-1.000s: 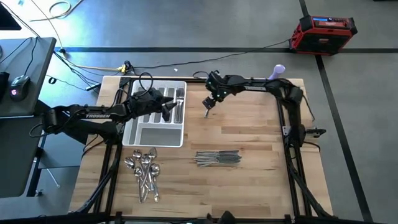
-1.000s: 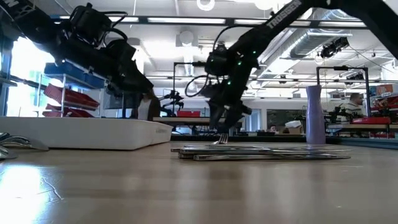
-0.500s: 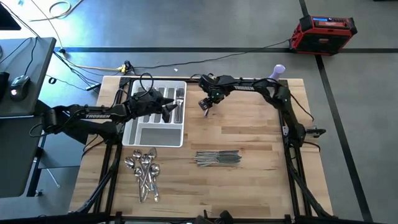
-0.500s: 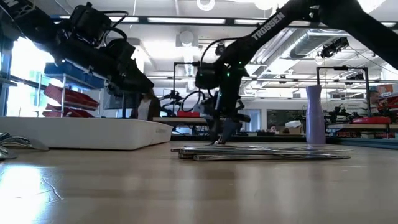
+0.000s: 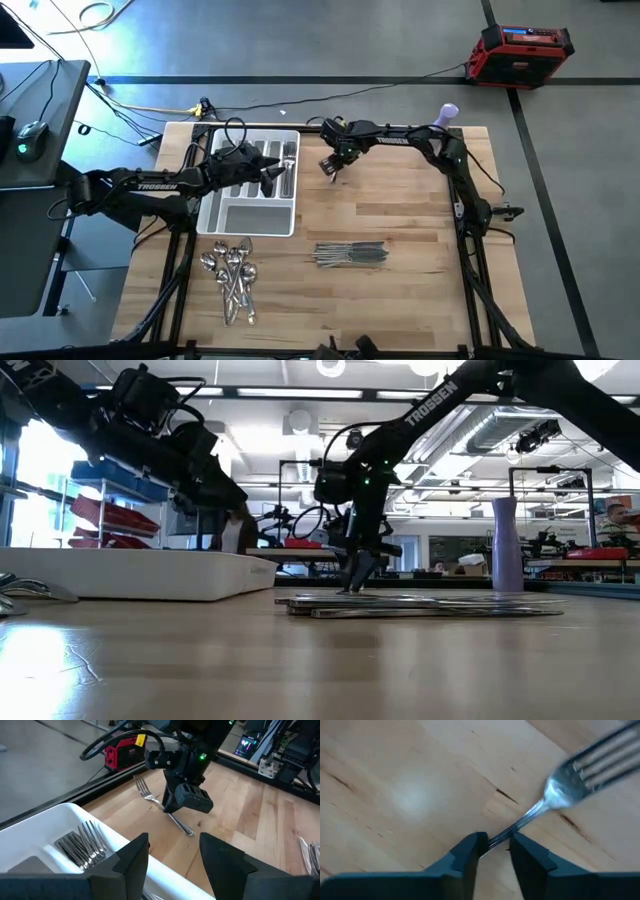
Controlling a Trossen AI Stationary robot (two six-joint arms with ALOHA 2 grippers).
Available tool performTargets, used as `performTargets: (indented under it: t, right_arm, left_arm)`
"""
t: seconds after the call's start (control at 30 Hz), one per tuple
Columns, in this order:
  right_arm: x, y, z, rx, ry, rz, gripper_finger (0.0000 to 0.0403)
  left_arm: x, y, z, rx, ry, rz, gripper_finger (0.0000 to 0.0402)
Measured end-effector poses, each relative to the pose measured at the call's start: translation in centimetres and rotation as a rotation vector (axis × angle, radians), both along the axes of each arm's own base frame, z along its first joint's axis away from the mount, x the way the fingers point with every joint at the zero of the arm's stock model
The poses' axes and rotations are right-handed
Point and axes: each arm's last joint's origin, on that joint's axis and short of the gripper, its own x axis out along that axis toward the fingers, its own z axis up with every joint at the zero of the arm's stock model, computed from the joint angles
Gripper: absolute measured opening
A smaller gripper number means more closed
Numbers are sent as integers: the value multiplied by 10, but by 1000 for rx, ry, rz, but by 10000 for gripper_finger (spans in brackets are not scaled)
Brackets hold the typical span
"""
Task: Sort silverware
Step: Put the fork in the silverware tray
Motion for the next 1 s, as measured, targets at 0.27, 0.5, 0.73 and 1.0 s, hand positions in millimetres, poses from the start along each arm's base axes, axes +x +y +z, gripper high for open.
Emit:
performTargets:
  t: [0.27, 0.5, 0.73, 1.0]
  right_arm:
    - [1, 13, -1, -24, 73, 115, 5]
    - [-1, 18, 8, 1, 65, 98, 4]
    - [-5, 13, 22, -2, 27, 80, 70]
    - [-4, 5, 23, -16, -24, -70, 197]
  left_arm:
    - [0, 0, 0, -2, -1, -6, 158]
    - [0, 0, 0, -3, -1, -6, 158]
    - [0, 0, 0, -2, -1, -6, 158]
    - [0, 0, 0, -2, -1, -6, 158]
